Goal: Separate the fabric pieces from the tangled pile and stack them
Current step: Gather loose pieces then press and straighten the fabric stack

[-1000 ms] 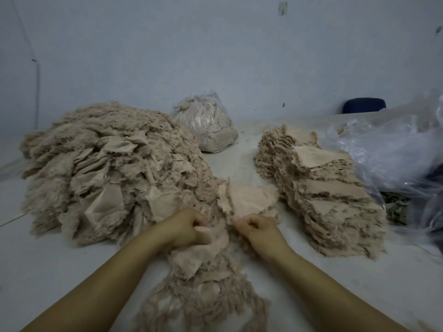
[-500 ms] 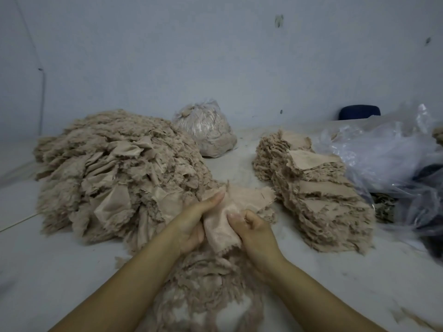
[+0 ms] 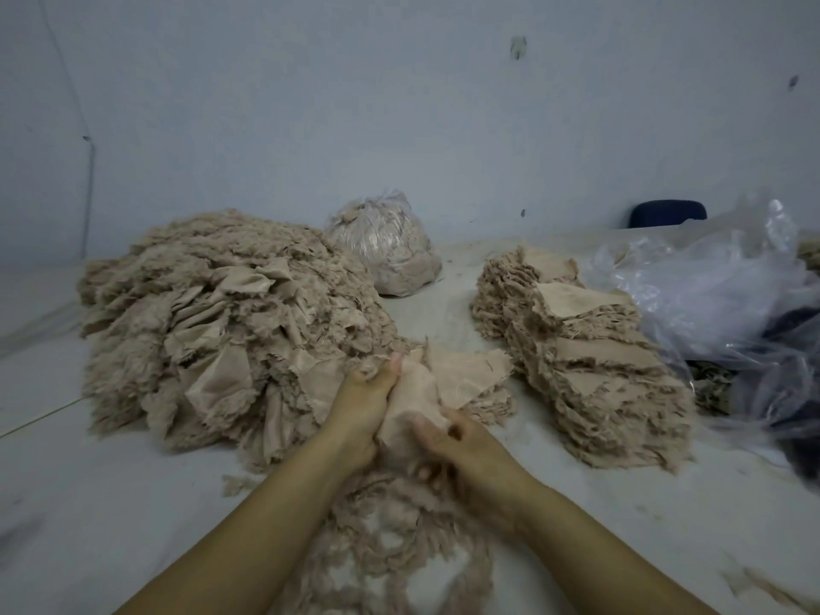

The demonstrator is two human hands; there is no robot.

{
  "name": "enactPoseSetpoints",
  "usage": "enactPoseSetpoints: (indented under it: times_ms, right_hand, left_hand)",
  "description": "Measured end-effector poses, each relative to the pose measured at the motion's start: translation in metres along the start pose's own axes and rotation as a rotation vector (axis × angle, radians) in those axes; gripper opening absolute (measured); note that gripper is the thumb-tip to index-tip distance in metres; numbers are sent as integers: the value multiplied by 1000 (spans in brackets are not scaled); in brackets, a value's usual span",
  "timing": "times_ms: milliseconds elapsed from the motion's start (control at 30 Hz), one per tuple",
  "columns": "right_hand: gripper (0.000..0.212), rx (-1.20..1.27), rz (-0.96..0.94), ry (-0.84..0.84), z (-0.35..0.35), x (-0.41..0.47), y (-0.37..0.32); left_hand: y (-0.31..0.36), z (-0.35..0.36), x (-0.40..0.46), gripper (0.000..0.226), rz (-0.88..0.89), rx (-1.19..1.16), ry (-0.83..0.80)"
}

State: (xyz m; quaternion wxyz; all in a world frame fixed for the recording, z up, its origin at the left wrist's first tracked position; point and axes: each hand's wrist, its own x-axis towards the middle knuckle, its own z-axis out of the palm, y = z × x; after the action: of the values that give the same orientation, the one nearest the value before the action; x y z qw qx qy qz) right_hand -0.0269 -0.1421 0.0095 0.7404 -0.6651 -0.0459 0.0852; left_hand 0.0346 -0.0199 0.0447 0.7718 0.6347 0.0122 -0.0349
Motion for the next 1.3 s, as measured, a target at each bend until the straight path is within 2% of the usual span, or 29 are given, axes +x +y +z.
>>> enactPoseSetpoints:
  times_ms: [33, 67, 133, 233, 333, 400, 467, 533, 600, 633, 700, 767, 800, 867, 933, 1000, 1100, 1200, 1300]
  right_hand:
    - [18, 23, -6, -55, 4, 0, 1]
    - [16, 0, -17, -67, 5, 0, 3]
    - [34, -65, -47, -52, 4, 0, 7]
    - [29, -85, -57, -81, 0, -4, 3]
    - [30, -132, 41, -131, -5, -8, -1]
    - [35, -240, 126, -156, -10, -13, -5]
    - [26, -377, 126, -115, -16, -16, -15]
    - [36, -498, -26, 119, -20, -9, -24]
    - [44, -489, -172, 302, -20, 0, -32]
    - [48, -483, -213, 286, -17, 4, -34]
    - [39, -520, -247, 192, -9, 9, -31]
    - [20, -468, -275, 248, -7, 14, -26]
    - [22, -390, -276, 305, -9, 17, -25]
    - [24, -201, -240, 385, -16, 22, -24]
    - [22, -179, -208, 440, -23, 26, -24]
    - [24, -169, -194, 440, -28, 30, -23]
    - [29, -81, -209, 480, -38, 44, -31]
    - [19, -88, -208, 627, -56, 64, -42]
    - [26, -255, -143, 700, -72, 79, -36]
  left_hand:
    - [0, 3, 0, 24, 42, 3, 25]
    - [1, 4, 2, 25, 86, 12, 61]
    - [4, 0, 7, 25, 152, 24, 123]
    - [2, -8, 13, 21, 186, 45, 188]
    - [6, -16, 18, 26, 162, -54, 262]
    - [11, -25, 22, 27, 179, -2, 263]
    - [15, -28, 18, 19, 220, 245, 120]
    - [16, -26, 11, 16, 215, 480, -142]
    - [14, -20, 5, 27, 186, 579, -371]
    - [13, -16, 2, 32, 169, 606, -427]
    - [11, -12, 1, 48, 121, 656, -436]
    - [8, -10, 2, 68, -5, 525, -470]
    - [7, -11, 1, 67, -65, 450, -485]
    - [4, -18, 3, 47, -118, 398, -523]
    - [2, -25, 2, 26, -144, 348, -548]
    - [3, -26, 7, 26, -166, 167, -469]
    - [11, -17, 27, 16, -88, -12, -253]
    - [18, -1, 54, 9, -14, 51, -155]
    - [4, 11, 78, 10, 17, 201, -73]
